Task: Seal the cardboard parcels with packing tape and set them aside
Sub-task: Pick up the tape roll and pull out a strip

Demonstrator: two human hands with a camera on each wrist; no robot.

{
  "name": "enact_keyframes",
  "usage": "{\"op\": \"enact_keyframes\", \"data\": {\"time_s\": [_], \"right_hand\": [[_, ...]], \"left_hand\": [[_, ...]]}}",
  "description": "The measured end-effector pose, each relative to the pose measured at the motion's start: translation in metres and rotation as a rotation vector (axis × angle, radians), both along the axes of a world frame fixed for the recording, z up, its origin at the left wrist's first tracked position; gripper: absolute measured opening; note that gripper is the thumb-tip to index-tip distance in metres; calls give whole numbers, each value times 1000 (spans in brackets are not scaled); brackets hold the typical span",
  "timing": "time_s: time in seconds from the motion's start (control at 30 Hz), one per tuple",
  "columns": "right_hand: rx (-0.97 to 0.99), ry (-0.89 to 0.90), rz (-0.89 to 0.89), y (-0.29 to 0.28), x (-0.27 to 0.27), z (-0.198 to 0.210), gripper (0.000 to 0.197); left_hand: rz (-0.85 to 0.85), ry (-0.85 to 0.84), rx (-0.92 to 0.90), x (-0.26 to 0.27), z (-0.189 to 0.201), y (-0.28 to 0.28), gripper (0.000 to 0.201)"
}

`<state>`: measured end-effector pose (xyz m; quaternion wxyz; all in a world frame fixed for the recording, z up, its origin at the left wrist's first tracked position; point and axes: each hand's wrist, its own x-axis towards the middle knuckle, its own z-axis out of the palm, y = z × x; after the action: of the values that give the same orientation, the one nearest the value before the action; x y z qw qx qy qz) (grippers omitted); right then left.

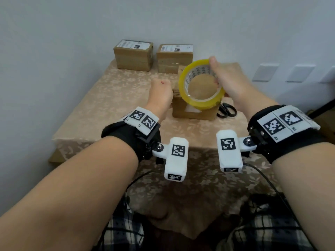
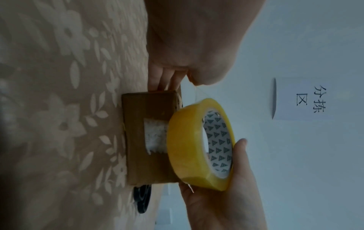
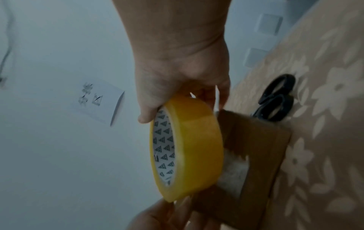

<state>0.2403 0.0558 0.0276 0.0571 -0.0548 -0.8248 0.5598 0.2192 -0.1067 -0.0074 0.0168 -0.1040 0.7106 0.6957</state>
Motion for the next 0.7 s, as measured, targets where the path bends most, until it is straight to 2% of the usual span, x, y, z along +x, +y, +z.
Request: {"op": "enact_keyframes", "data": {"time_s": [0.07,0.1,0.2,0.3,0.4,0.53,0.6,0.7], "right_hand": [[-77,-1,-10,-2,1,4,40],[-115,6,-12,-3,1,8,39],[-140,6,9,-5,1,18,48],[-180,69,-2,-8,-2,30,50],[-92,188,-48,-4,-5,38,44],[27,209,-52,0,-3,40,35],[82,226,-46,0,-4,42,37],[148,239,-30,-3,-5,44,51]], "left_hand": [[-26,-23,92,3,6,2,34],[-30,-31,120,3,9,2,27],[22,32,150,-1,20,-2,13],[41,102,107,-6,23,-6,14],[-50,194,26,-4,20,-8,23],[-90,282,-88,-3,17,-13,32],[-75,305,-152,-5,17,-17,29],[-60,293,-187,-7,17,-22,25]]}}
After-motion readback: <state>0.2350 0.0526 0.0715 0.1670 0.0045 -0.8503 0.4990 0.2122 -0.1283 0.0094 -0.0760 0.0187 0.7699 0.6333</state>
